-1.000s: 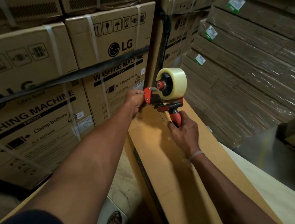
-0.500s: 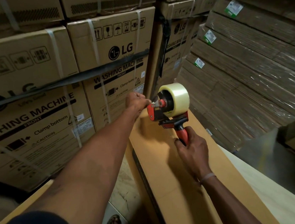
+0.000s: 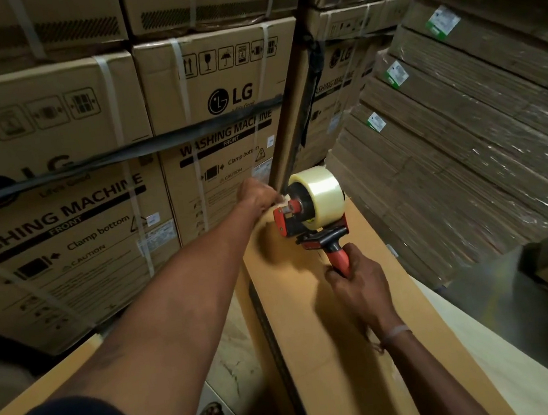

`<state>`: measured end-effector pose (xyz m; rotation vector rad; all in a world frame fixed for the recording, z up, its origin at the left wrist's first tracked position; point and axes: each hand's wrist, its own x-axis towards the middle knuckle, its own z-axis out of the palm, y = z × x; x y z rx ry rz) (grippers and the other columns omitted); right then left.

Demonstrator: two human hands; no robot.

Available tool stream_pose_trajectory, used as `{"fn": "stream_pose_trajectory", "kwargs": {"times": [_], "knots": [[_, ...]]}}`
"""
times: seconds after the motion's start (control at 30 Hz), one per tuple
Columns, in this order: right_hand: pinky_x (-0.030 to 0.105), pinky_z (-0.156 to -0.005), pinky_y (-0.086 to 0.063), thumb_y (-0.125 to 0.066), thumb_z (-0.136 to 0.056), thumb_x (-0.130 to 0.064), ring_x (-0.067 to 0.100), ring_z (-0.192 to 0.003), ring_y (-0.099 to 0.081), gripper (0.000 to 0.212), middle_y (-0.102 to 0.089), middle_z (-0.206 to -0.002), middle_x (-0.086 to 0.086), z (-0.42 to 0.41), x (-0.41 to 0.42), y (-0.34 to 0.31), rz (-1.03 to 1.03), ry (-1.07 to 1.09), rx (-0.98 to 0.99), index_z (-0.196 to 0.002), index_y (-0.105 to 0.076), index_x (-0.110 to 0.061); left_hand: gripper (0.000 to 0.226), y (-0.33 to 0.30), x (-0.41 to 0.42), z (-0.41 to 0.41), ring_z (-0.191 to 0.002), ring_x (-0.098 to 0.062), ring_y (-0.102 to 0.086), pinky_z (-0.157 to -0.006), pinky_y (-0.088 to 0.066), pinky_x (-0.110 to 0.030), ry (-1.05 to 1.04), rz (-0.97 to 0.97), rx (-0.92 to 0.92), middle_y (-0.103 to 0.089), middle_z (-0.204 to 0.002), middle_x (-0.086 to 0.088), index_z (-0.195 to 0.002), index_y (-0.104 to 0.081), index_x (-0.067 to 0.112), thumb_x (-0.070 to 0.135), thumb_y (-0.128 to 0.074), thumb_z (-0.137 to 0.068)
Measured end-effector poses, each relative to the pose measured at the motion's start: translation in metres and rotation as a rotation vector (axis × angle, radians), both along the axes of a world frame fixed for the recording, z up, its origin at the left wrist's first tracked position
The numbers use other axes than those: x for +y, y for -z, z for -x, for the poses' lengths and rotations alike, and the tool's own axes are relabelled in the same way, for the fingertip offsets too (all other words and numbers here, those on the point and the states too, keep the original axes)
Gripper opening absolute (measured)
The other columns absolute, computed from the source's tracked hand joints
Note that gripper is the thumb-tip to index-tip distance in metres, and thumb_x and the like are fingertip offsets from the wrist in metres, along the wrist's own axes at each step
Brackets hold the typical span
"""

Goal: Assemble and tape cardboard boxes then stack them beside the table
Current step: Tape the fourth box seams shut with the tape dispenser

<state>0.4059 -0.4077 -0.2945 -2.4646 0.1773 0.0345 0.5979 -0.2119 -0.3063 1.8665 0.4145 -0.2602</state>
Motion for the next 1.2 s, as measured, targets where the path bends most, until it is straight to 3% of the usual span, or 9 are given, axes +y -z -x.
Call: {"fn": "stream_pose_trajectory", "kwargs": {"times": [0.07, 0.2, 0.33, 0.43, 0.53, 0.67, 0.83, 1.03, 1.2], "knots": [[0.043, -0.081, -0.058, -0.071, -0.095, -0.040, 0.021, -0.087, -0.063, 0.029, -0.068, -0.102, 0.001, -0.004, -0.002, -0.003, -0.037, -0.006, 0.062, -0.115, -0.057, -0.025, 0.027, -0.002, 0.001, 0.001, -0.080, -0.018, -0.065, -0.059, -0.049, -0.030, 0.044, -0.030, 0.036, -0.067, -0.091, -0.004, -0.093, -0.067, 0.014, 0.008, -0.086, -0.075], [0.046, -0.078, -0.060, -0.058, -0.097, -0.065, 0.015, -0.082, -0.067, 0.036, -0.070, -0.091, -0.005, -0.004, -0.004, -0.007, -0.114, -0.022, 0.044, -0.107, -0.060, -0.031, 0.029, -0.001, 0.000, -0.002, -0.080, -0.018, -0.062, -0.057, -0.044, -0.028, 0.081, -0.055, 0.059, -0.066, -0.093, -0.004, -0.098, -0.066, 0.012, 0.009, -0.086, -0.078], [0.046, -0.080, -0.059, -0.059, -0.099, -0.058, 0.015, -0.084, -0.067, 0.025, -0.072, -0.091, -0.005, -0.005, -0.003, -0.006, -0.118, -0.041, 0.045, -0.110, -0.061, -0.036, 0.037, 0.002, 0.001, -0.002, -0.094, -0.019, -0.061, -0.083, -0.055, -0.037, 0.173, -0.087, -0.003, -0.064, -0.105, -0.004, -0.110, -0.061, 0.011, 0.011, -0.084, -0.080], [0.046, -0.084, -0.058, -0.061, -0.100, -0.051, 0.016, -0.086, -0.065, 0.021, -0.070, -0.094, -0.004, -0.008, -0.003, -0.006, -0.083, -0.040, 0.067, -0.115, -0.059, -0.036, 0.032, 0.004, -0.001, 0.006, -0.092, -0.009, -0.056, -0.079, -0.049, -0.030, 0.203, -0.062, -0.249, -0.059, -0.108, 0.006, -0.118, -0.062, 0.018, 0.009, -0.074, -0.090], [0.046, -0.082, -0.058, -0.061, -0.100, -0.047, 0.018, -0.085, -0.066, 0.028, -0.070, -0.094, -0.002, -0.007, -0.001, -0.004, -0.070, -0.018, 0.044, -0.123, -0.060, -0.031, 0.004, 0.010, 0.002, 0.013, -0.087, -0.013, -0.066, -0.079, -0.053, -0.035, 0.325, -0.087, -0.388, -0.071, -0.096, 0.000, -0.096, -0.070, 0.015, 0.017, -0.067, -0.097], [0.045, -0.077, -0.060, -0.061, -0.100, -0.047, 0.016, -0.080, -0.065, 0.027, -0.069, -0.091, -0.003, -0.004, 0.001, -0.007, -0.022, -0.019, -0.002, -0.121, -0.060, -0.030, 0.013, 0.011, 0.012, 0.014, -0.092, -0.021, -0.072, -0.086, -0.060, -0.043, 0.412, -0.088, -0.362, -0.077, -0.096, -0.008, -0.096, -0.075, 0.010, 0.019, -0.078, -0.088], [0.049, -0.087, -0.058, -0.060, -0.102, -0.043, 0.023, -0.092, -0.066, 0.031, -0.070, -0.104, 0.004, -0.007, -0.006, -0.016, -0.042, -0.028, 0.023, -0.129, -0.059, -0.029, 0.012, 0.010, 0.006, 0.016, -0.089, -0.012, -0.070, -0.082, -0.057, -0.033, 0.412, -0.131, -0.404, -0.075, -0.091, 0.003, -0.093, -0.075, 0.018, 0.023, -0.082, -0.086], [0.031, -0.072, -0.050, -0.059, -0.103, -0.041, 0.010, -0.087, -0.063, 0.025, -0.069, -0.102, -0.001, 0.022, -0.019, -0.017, -0.079, -0.015, 0.057, -0.127, -0.059, -0.035, 0.010, 0.015, 0.004, 0.018, -0.088, -0.005, -0.065, -0.083, -0.054, -0.031, 0.383, -0.230, -0.455, -0.071, -0.090, 0.011, -0.093, -0.074, 0.027, 0.025, -0.081, -0.086], [0.028, -0.069, -0.048, -0.060, -0.102, -0.045, 0.008, -0.088, -0.064, 0.023, -0.070, -0.101, -0.005, 0.052, -0.028, -0.011, -0.099, -0.010, 0.055, -0.124, -0.061, -0.035, 0.013, 0.019, 0.001, 0.017, -0.095, -0.007, -0.065, -0.087, -0.053, -0.035, 0.409, -0.342, -0.483, -0.071, -0.096, 0.015, -0.097, -0.074, 0.031, 0.039, -0.079, -0.088]]}}
